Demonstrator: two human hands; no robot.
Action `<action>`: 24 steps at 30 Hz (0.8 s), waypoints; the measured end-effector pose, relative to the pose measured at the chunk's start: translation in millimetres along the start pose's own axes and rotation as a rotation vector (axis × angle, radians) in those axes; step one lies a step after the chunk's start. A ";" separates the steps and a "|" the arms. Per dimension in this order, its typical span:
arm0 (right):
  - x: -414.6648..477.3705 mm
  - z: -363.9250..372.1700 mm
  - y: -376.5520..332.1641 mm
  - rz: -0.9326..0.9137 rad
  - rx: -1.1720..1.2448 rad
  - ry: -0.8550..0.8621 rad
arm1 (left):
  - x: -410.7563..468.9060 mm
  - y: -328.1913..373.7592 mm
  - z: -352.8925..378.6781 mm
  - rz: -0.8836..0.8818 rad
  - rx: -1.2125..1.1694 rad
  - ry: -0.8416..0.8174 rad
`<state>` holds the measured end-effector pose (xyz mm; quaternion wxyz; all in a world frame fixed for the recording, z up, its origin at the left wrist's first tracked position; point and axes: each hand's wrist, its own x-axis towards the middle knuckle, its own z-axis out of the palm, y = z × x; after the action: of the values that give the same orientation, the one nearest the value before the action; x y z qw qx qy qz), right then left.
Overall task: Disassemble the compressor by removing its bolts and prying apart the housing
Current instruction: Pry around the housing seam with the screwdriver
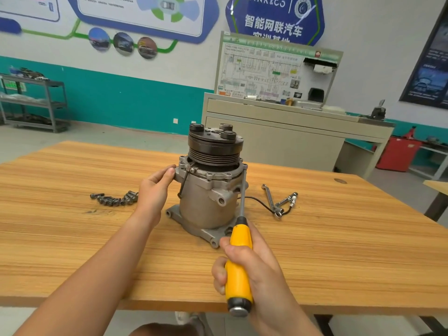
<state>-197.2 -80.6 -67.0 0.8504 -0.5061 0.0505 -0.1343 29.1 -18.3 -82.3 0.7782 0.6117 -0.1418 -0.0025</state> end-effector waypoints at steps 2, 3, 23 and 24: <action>-0.5 -1.2 -1.3 0.002 -0.013 0.015 | -0.2 -0.4 1.5 0.000 -0.007 -0.010; -0.5 -1.6 -3.1 0.008 -0.041 0.015 | 0.5 -0.1 1.7 -0.004 -0.011 -0.020; -5.3 20.7 -11.8 0.131 -0.208 0.008 | -18.0 -5.6 -8.7 -0.087 0.086 0.046; -3.7 22.1 -11.2 0.127 -0.235 -0.013 | -29.7 -7.4 -6.4 -0.071 0.081 0.038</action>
<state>-197.8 -65.9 -46.7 0.7925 -0.5989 0.0922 -0.0698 3.3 -8.8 -97.2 0.7547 0.6475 -0.1051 -0.0129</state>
